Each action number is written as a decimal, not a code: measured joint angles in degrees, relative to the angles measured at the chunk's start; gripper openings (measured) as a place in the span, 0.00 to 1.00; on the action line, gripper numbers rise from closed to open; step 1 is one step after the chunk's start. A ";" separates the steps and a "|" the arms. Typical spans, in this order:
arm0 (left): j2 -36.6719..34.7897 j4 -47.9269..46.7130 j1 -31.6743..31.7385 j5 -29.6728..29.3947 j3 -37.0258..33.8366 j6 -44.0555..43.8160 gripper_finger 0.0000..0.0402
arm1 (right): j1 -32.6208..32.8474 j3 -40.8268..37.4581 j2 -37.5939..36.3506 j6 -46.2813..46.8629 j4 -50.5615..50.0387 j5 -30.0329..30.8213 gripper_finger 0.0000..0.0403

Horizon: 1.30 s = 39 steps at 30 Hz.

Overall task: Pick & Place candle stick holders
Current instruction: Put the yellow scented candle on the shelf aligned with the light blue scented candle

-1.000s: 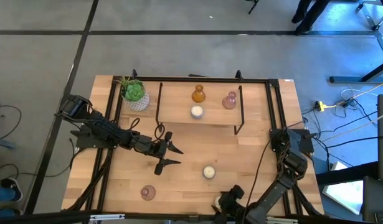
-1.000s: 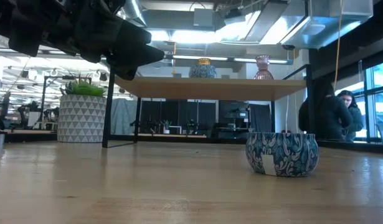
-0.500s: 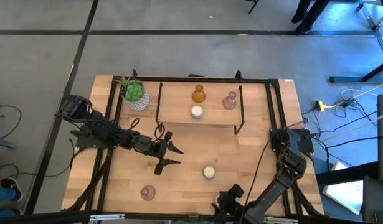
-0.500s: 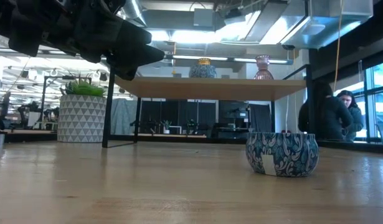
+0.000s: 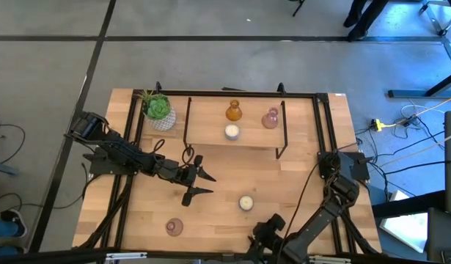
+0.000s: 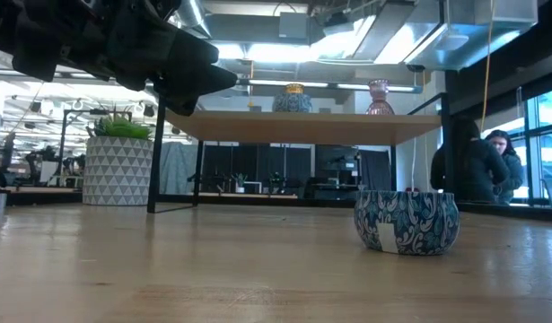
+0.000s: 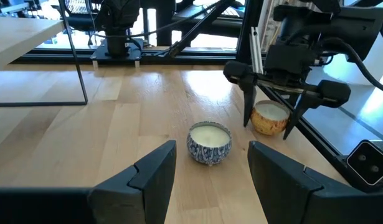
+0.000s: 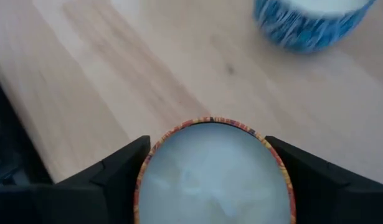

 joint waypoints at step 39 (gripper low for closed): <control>0.00 -2.73 -0.17 1.03 0.00 -1.23 0.49 | -22.82 14.49 -22.65 -24.99 -39.67 14.65 0.72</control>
